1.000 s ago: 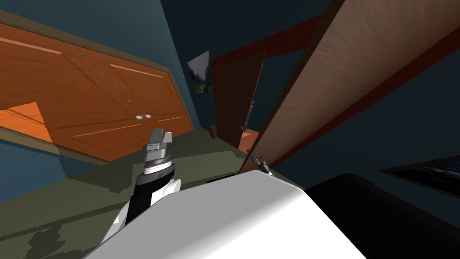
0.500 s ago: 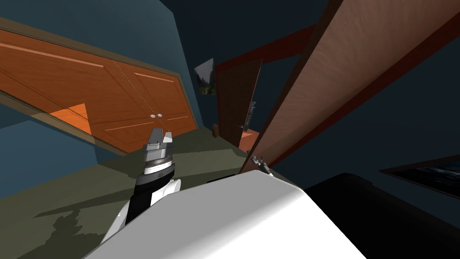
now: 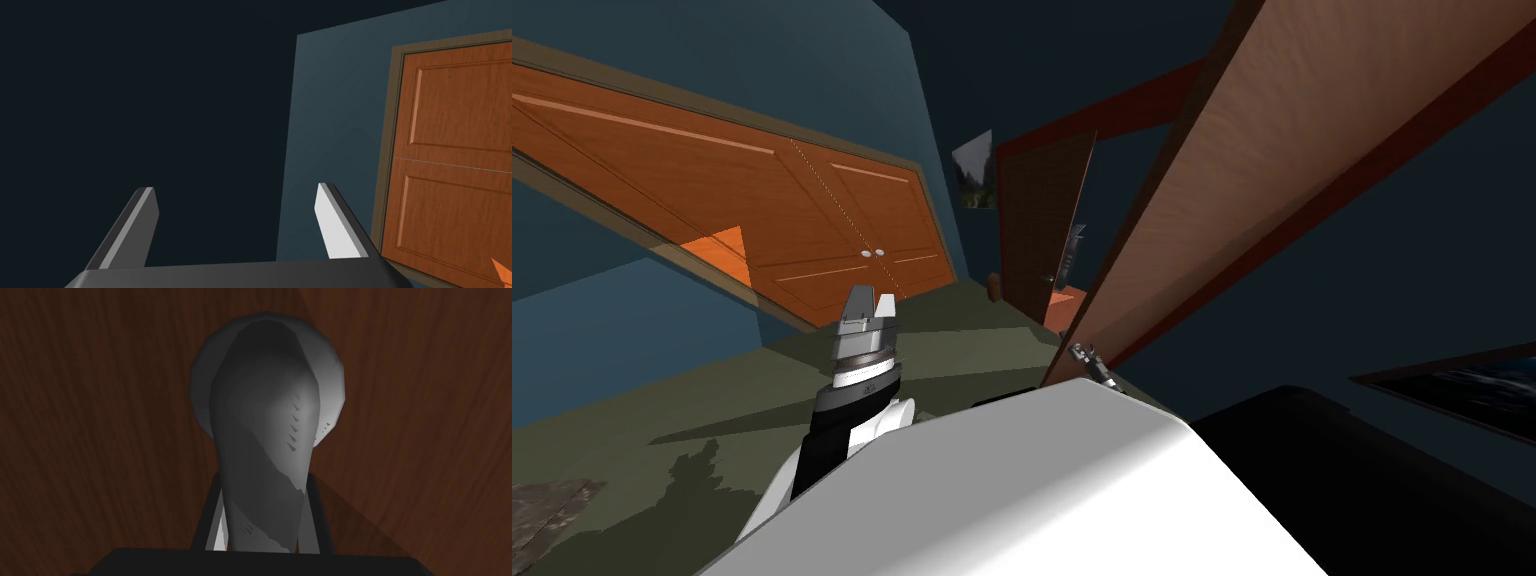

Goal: Pull the door open

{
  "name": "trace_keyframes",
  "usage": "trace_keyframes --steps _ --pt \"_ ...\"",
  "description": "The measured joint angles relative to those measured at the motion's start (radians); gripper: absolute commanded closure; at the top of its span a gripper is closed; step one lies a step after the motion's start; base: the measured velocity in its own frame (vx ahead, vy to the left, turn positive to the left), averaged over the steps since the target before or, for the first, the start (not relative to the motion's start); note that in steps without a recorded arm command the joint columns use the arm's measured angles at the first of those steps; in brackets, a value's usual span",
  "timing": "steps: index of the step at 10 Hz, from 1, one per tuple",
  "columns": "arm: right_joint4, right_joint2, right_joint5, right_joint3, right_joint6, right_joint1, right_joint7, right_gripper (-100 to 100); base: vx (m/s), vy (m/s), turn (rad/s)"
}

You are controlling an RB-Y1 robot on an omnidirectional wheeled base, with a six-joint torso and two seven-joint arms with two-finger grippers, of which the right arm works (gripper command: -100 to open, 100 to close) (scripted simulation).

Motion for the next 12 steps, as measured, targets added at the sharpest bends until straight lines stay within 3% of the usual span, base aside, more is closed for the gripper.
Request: trace_keyframes --steps 2,4,5,6,7,8,9,10,11,12 --pt "-0.003 -0.003 -0.025 0.030 0.014 -0.009 0.006 100 -0.110 -0.034 0.046" --pt "0.041 -0.012 -0.051 0.060 0.003 -0.042 0.016 100 -0.077 -0.023 0.035" --pt "0.010 -0.009 -0.057 0.066 0.018 -0.028 0.017 100 -0.074 -0.013 0.050" --pt "0.034 -0.014 -0.073 0.085 0.017 -0.049 0.022 100 -0.083 -0.021 0.054" --pt "0.033 -0.015 -0.083 0.094 0.017 -0.051 0.026 100 -0.039 -0.016 -0.004" --pt "0.014 -0.014 -0.086 0.097 0.026 -0.042 0.026 100 -0.069 -0.023 0.049" --pt "-0.044 -0.014 -0.102 0.113 0.059 -0.018 0.025 100 -0.071 -0.028 0.039" --pt "-0.035 -0.014 -0.111 0.124 0.065 -0.030 0.028 100 -0.042 -0.011 0.008" --pt "-0.010 -0.016 -0.113 0.128 0.054 -0.043 0.031 100 -0.085 -0.030 0.059" --pt "-0.017 -0.020 -0.129 0.145 0.059 -0.044 0.034 100 -0.160 -0.047 0.080"
